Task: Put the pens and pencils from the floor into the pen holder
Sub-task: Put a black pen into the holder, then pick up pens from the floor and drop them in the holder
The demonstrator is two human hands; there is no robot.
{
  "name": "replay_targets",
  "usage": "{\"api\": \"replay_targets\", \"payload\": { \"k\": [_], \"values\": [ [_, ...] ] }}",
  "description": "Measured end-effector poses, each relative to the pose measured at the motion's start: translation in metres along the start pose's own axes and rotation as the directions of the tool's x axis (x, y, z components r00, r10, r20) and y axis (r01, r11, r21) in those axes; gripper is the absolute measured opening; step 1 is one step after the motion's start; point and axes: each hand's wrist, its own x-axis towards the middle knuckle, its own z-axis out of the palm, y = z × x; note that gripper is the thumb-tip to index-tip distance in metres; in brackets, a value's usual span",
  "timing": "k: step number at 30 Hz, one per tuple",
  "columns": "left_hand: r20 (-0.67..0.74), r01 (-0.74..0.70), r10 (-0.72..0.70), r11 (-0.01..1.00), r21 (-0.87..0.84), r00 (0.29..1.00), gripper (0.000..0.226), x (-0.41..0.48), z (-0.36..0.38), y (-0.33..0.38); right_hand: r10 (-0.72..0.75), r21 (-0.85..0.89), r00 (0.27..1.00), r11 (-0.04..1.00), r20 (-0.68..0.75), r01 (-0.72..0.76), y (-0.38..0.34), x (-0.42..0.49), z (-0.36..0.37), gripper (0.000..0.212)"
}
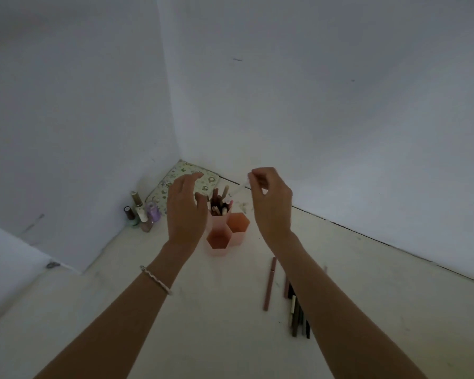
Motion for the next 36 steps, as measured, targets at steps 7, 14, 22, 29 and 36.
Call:
{"api": "replay_targets", "payload": {
  "k": [7, 14, 22, 29, 36],
  "values": [
    [0.042, 0.064, -0.058, 0.987, -0.146, 0.997, 0.036, 0.0, -0.002, 0.025, -0.038, -0.29, 0.943, 0.947, 0.329, 0.139, 0.021, -0.014, 0.032, 0.017],
    [0.512, 0.003, -0.042, 0.997, 0.076, 0.858, 0.015, -0.077, 0.063, 0.064, 0.143, -0.268, 0.988, 0.955, 0.048, -0.125, 0.053, -0.015, -0.027, 0.022],
    [0.754, -0.059, -0.255, 0.931, 0.361, 0.605, 0.035, -0.154, 0.128, 0.059, 0.381, -0.307, 0.924, 0.882, 0.015, -0.358, 0.099, -0.038, -0.105, 0.023],
    [0.617, 0.15, -0.102, 0.988, -0.025, 0.781, 0.069, -0.105, 0.11, 0.08, 0.568, -0.462, 0.821, 0.742, 0.05, -0.486, 0.134, -0.042, -0.103, 0.017],
    [0.48, 0.044, 0.062, 0.978, -0.206, 0.875, 0.059, -0.066, 0.09, 0.101, 0.761, -0.778, 0.644, 0.453, 0.082, -0.436, 0.162, -0.047, -0.07, 0.024]
  ]
}}
